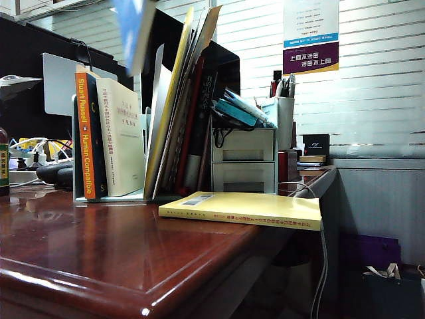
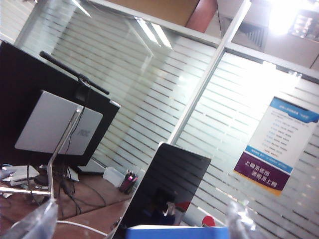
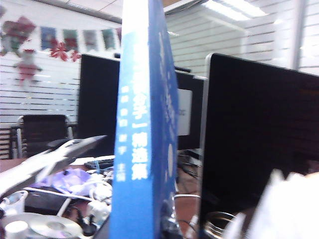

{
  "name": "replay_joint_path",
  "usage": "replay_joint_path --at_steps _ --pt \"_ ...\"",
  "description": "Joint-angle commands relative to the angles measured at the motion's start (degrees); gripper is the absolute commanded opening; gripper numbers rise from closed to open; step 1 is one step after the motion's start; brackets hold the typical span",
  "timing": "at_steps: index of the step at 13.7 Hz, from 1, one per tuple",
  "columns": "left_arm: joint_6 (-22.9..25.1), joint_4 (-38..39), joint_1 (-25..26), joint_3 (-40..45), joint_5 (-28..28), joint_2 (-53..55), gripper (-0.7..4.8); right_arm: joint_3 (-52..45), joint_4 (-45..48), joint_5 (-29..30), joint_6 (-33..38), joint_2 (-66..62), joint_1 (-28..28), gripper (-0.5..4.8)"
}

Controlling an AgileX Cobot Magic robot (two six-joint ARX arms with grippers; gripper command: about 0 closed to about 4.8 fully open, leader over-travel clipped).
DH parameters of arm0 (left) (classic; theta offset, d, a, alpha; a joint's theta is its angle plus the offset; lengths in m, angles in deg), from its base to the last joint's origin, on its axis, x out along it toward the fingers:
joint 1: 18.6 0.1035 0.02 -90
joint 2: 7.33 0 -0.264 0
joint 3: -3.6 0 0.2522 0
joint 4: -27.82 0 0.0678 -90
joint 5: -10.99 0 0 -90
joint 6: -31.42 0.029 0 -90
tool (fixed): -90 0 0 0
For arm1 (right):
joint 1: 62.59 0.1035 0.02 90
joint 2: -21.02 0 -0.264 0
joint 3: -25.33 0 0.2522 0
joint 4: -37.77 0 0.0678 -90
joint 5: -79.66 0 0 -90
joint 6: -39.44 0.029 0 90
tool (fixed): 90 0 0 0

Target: Pick up the blue book and put it on the bookshelf.

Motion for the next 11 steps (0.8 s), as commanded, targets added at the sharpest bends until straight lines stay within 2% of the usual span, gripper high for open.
replay_joint_path --at_steps 1,11 --pt "0.3 -0.5 0.0 -0.2 0.0 -0.9 4.79 3.7 6.0 -1.4 -0.2 -1.8 0.3 -0.05" --pt "0.2 -0.5 -0.1 -0.2 0.2 -1.8 4.79 11.9 5.9 -5.6 -0.4 -13.6 -1.1 -0.05"
